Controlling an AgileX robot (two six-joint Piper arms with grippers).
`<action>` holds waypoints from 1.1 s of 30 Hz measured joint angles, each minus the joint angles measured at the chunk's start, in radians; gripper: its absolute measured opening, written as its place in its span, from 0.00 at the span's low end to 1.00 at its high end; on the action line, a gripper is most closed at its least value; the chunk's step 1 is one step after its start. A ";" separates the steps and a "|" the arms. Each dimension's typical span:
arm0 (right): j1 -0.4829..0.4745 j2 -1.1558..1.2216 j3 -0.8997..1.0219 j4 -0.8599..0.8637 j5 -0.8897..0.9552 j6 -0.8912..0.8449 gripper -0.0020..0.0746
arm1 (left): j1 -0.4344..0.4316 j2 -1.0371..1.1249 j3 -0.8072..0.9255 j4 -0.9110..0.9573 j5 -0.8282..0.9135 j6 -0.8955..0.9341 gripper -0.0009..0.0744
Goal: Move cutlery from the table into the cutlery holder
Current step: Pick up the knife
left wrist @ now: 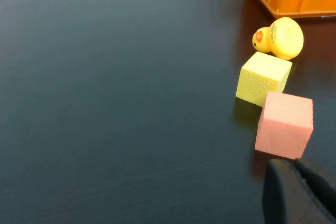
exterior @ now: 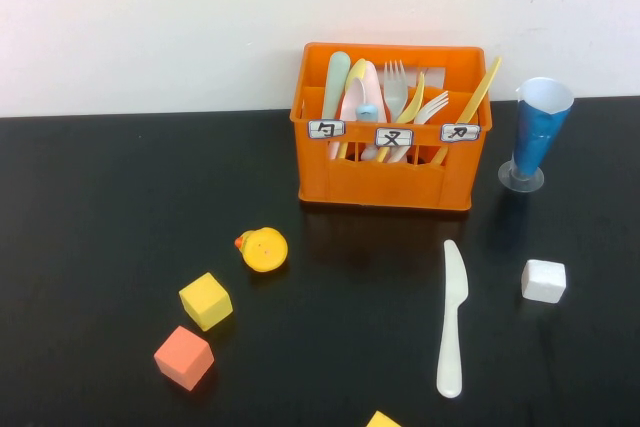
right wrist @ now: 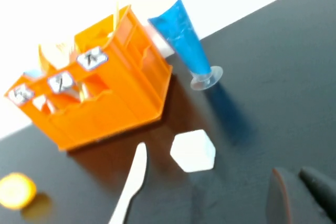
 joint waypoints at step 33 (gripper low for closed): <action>0.446 1.486 -1.294 -0.534 0.907 -0.046 0.07 | 0.000 0.000 0.000 0.000 0.000 0.000 0.01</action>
